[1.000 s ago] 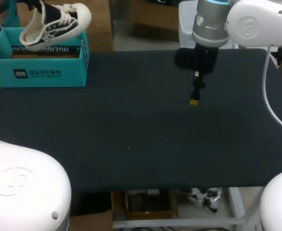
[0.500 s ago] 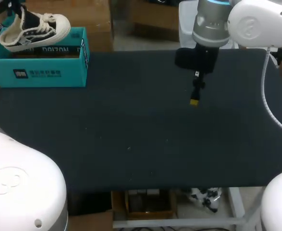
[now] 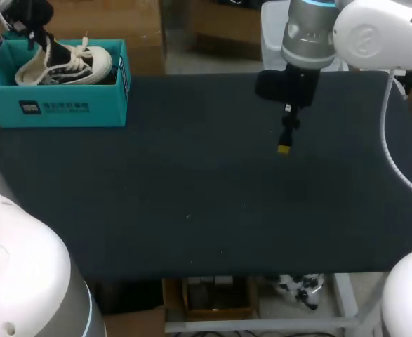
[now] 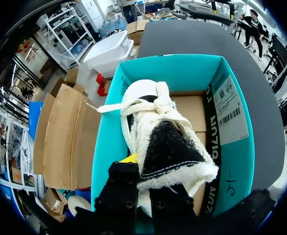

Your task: Open the shoe tongue, take the insole out of the shoe, put the insole back into the shoe, and pack the shoe into the shoebox

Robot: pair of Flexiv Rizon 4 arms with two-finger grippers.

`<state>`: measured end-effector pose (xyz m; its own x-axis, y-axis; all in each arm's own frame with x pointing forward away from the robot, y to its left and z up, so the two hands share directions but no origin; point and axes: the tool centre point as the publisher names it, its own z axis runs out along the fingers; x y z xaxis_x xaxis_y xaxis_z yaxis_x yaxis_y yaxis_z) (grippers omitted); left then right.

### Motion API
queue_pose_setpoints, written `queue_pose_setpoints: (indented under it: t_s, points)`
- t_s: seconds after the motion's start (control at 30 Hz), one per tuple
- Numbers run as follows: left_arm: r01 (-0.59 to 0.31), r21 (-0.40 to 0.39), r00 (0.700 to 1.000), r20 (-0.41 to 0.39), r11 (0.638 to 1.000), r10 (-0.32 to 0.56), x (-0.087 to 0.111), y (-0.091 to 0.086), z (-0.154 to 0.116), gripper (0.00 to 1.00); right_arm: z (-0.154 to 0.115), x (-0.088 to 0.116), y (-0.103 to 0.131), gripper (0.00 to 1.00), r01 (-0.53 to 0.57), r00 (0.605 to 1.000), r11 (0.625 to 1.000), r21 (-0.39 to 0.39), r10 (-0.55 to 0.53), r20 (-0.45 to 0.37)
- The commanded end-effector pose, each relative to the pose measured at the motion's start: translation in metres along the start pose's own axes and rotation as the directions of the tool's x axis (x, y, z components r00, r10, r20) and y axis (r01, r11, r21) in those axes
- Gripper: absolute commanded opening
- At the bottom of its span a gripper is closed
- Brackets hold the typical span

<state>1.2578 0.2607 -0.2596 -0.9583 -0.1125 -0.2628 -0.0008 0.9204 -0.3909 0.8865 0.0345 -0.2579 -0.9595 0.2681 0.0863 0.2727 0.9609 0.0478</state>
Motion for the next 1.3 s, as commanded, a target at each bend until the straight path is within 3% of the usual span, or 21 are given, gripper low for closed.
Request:
queue_pose_setpoints:
  t_s: [0.03, 0.07, 0.1, 0.13, 0.4, 0.63, 0.9, 1.1, 1.3]
  points:
    - [0.010, 0.031, 0.927, -0.376, 0.999, 0.003, -0.021, 0.006, 0.020, 0.00, 0.000, 0.000, 0.000, 1.00, -0.001, 1.000, 1.000, 0.003, 0.001, 0.000]
    - [0.003, 0.021, 0.925, -0.380, 1.000, 0.005, -0.019, 0.005, 0.021, 0.31, 0.000, 0.000, 0.000, 1.00, -0.001, 1.000, 1.000, 0.003, 0.001, 0.000]
    - [0.000, 0.018, 0.926, -0.378, 1.000, 0.007, -0.018, 0.005, 0.022, 0.75, 0.000, 0.000, 0.000, 1.00, -0.001, 1.000, 1.000, 0.003, 0.001, 0.000]
    - [0.003, 0.016, 0.927, -0.375, 1.000, 0.003, -0.016, 0.004, 0.021, 1.00, 0.000, 0.000, 0.000, 1.00, -0.001, 1.000, 1.000, 0.003, 0.001, 0.000]
    - [0.001, 0.024, 0.938, -0.345, 1.000, 0.008, -0.007, -0.013, -0.002, 1.00, 0.000, 0.000, 0.000, 1.00, -0.001, 1.000, 1.000, 0.003, 0.001, 0.000]
    - [-0.024, 0.092, 0.945, -0.323, 0.995, 0.052, 0.016, -0.050, -0.052, 1.00, 0.000, 0.000, 0.000, 1.00, -0.001, 1.000, 1.000, 0.003, 0.001, 0.000]
    - [-0.071, 0.115, 0.933, -0.343, 0.991, 0.107, 0.078, -0.107, -0.077, 1.00, 0.000, 0.000, 0.000, 1.00, -0.001, 1.000, 1.000, 0.003, 0.001, 0.000]
    - [-0.087, 0.081, 0.936, -0.334, 0.993, 0.109, 0.140, -0.156, -0.080, 1.00, 0.000, 0.000, 0.000, 1.00, -0.001, 1.000, 1.000, 0.003, 0.001, 0.000]
    - [-0.089, 0.044, 0.941, -0.324, 0.995, 0.099, 0.195, -0.193, -0.077, 1.00, 0.000, 0.000, 0.000, 1.00, -0.001, 1.000, 1.000, 0.003, 0.001, 0.000]
